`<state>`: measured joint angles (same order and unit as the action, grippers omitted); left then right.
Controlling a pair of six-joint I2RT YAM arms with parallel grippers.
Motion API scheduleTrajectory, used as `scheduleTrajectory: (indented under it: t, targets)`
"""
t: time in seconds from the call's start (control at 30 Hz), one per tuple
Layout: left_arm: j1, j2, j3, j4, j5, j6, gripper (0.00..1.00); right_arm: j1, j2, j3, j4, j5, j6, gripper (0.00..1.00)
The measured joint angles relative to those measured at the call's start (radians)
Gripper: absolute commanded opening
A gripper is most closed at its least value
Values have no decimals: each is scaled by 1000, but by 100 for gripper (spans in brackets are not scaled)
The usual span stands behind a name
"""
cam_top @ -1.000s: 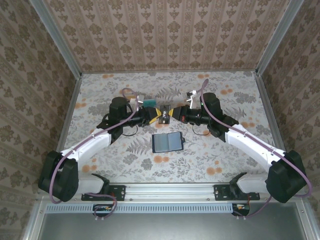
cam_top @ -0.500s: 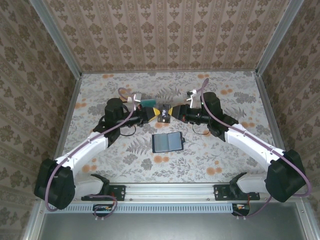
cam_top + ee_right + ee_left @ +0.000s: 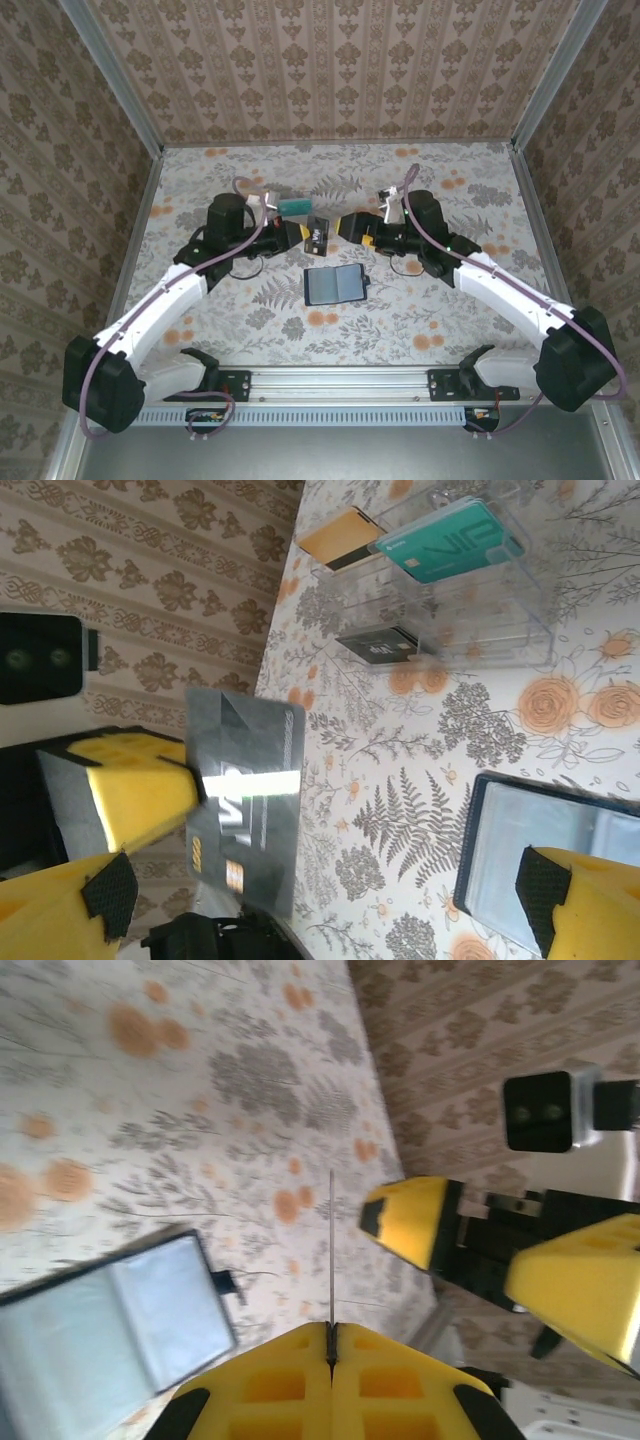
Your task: Take the credit cards out of the card holder
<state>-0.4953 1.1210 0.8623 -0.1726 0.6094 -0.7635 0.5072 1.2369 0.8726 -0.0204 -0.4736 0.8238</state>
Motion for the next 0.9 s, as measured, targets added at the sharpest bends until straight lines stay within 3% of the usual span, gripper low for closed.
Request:
scheduleTrajectory:
  t: [0.3, 0.47, 0.7, 0.9]
  targets:
    - [-8, -52, 53, -258, -381, 519, 1, 0, -14, 43, -173, 62, -111, 100]
    - [-88, 16, 101, -319, -556, 852, 0, 0, -61, 53, -200, 104, -174, 100]
    - [-112, 39, 100, -321, -674, 1221, 0, 0, -151, 57, -210, 177, -249, 100]
    - [-103, 41, 25, -289, -701, 1506, 0, 0, -173, 63, -219, 231, -301, 100]
